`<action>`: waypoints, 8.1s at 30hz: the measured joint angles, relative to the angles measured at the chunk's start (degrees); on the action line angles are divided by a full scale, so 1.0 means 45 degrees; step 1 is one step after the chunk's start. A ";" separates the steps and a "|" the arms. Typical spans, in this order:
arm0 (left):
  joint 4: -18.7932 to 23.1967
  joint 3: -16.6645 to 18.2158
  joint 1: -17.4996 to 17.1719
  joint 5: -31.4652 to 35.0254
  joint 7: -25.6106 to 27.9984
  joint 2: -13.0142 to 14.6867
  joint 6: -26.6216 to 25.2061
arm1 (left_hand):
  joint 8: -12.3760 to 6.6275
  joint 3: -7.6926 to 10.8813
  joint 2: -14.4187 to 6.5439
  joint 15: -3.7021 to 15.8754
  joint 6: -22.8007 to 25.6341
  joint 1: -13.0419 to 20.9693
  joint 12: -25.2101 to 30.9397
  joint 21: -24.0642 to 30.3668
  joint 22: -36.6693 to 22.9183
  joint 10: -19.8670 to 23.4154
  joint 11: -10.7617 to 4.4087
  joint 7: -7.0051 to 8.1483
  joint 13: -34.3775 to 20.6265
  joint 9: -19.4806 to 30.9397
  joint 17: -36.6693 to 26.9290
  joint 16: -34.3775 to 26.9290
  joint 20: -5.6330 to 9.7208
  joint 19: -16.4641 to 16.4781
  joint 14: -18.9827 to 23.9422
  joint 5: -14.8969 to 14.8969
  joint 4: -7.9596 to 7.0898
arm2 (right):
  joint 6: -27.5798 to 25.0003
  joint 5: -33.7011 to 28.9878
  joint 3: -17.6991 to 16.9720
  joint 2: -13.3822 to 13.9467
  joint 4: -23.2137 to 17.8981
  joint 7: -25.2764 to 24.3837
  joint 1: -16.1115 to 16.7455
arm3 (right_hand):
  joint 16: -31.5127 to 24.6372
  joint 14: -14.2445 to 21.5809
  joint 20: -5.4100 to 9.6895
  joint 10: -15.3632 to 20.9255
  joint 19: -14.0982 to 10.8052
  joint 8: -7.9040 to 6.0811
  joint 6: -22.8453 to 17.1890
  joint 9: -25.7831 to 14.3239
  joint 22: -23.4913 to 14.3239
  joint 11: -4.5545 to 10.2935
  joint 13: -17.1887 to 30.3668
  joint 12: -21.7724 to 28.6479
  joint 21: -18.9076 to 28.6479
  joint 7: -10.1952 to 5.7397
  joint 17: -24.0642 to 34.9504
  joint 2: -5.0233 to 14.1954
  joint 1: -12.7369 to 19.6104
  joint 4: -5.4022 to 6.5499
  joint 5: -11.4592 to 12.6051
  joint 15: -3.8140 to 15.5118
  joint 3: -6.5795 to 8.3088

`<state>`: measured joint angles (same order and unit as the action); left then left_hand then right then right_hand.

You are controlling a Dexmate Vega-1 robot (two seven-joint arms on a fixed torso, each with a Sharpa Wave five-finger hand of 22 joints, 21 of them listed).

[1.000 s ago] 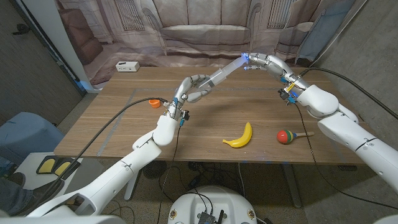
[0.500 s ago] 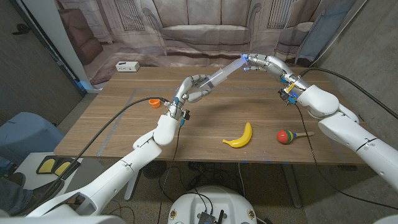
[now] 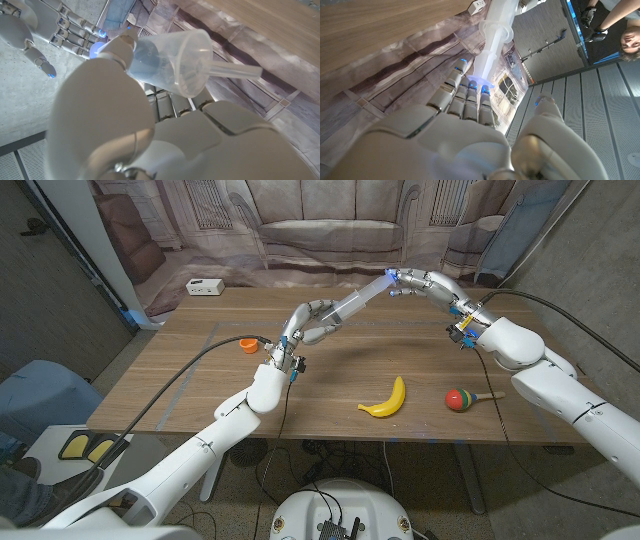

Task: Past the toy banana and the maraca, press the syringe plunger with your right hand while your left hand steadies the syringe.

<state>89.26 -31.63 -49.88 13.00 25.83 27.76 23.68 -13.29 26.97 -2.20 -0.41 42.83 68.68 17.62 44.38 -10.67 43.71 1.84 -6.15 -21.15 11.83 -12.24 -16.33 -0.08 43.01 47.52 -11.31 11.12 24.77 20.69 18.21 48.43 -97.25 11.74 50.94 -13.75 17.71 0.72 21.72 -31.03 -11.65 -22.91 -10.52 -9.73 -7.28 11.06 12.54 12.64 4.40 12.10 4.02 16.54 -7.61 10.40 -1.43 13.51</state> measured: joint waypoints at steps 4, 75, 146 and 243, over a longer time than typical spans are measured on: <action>-0.0001 -0.0003 0.0004 -0.0004 -0.0011 -0.0003 0.0023 | 0.0000 0.0000 0.0000 0.0000 0.0000 0.0000 -0.0001 0.0000 0.0000 0.0000 0.0000 0.0000 0.0002 0.0001 0.0000 0.0001 0.0000 0.0000 0.0000 0.0002 0.0000 | -0.0029 0.0000 0.0093 0.0090 -0.0088 0.0023 -0.0002 | 0.0000 0.0000 -0.0070 -0.0001 -0.0069 0.0001 0.0001 0.0004 0.0000 0.0001 -0.0001 0.0000 -0.0103 0.0000 0.0000 0.0000 0.0000 0.0000 0.0000 0.0000 0.0000; 0.0556 -0.0029 -0.0198 0.0203 0.0061 -0.0053 -0.0266 | 0.0060 -0.0001 0.0000 -0.0128 0.0223 -0.0001 -0.0076 0.0405 -0.0004 0.0212 0.0019 -0.0001 -0.0117 0.0009 0.0000 -0.0006 0.0068 -0.0068 0.0134 -0.0002 -0.0001 | -0.0670 -0.0028 0.0196 0.0674 -0.0864 0.0459 0.0262 | 0.0097 -0.0002 -0.0070 0.0089 -0.0066 -0.0053 -0.0369 -0.0030 0.0000 0.0046 0.0030 -0.0041 -0.0171 -0.0047 0.0069 0.0249 0.0387 -0.0194 0.0000 0.0000 0.0194; 0.0556 -0.0067 -0.0089 0.0320 0.0079 -0.0064 -0.0157 | 0.0160 -0.0001 0.0000 -0.0110 0.0418 0.0000 -0.0247 0.0682 0.0061 0.0345 -0.0028 0.0032 -0.0237 0.0015 0.0024 0.0000 0.0137 -0.0135 0.0193 -0.0035 -0.0001 | -0.0776 0.0048 0.0344 0.0883 -0.1112 0.0781 0.0366 | 0.0097 0.0228 -0.0073 0.0361 -0.0247 -0.0053 -0.0717 -0.0057 0.0000 0.0003 0.0059 -0.0126 -0.0167 0.0020 0.0188 0.0249 0.0386 -0.0138 -0.0053 -0.0046 0.0138; 0.0904 0.0502 -0.0645 0.0217 0.0048 0.0437 -0.0601 | 0.0250 0.0073 0.0000 -0.0082 0.0451 -0.0001 -0.0470 0.1034 0.0058 0.0428 0.0021 0.0000 -0.0417 0.0044 -0.0058 -0.0029 0.0221 -0.0190 0.0170 -0.0034 0.0073 | -0.0685 0.0718 -0.1103 0.0489 -0.1348 -0.1158 0.2177 | 0.0097 -0.0142 -0.0233 -0.0190 0.0007 0.0280 0.0888 -0.0089 -0.0060 0.0094 0.0057 -0.0293 -0.0313 -0.0249 0.0241 0.0183 0.0453 -0.0086 -0.0052 -0.0181 0.0086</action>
<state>93.33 -29.37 -52.78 13.98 26.05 29.73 20.97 -12.16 27.30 -2.20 -0.78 44.86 68.68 15.51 49.04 -10.41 45.64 1.93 -6.15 -23.03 12.02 -12.50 -16.46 0.91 42.16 48.29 -11.47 11.45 21.69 23.92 13.24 50.63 -103.32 6.53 60.73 -13.31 17.07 -0.32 20.87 -31.00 -10.39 -18.92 -10.92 -10.00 -6.86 11.31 11.22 11.23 3.27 13.18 4.84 18.58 -8.00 10.16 -2.24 13.89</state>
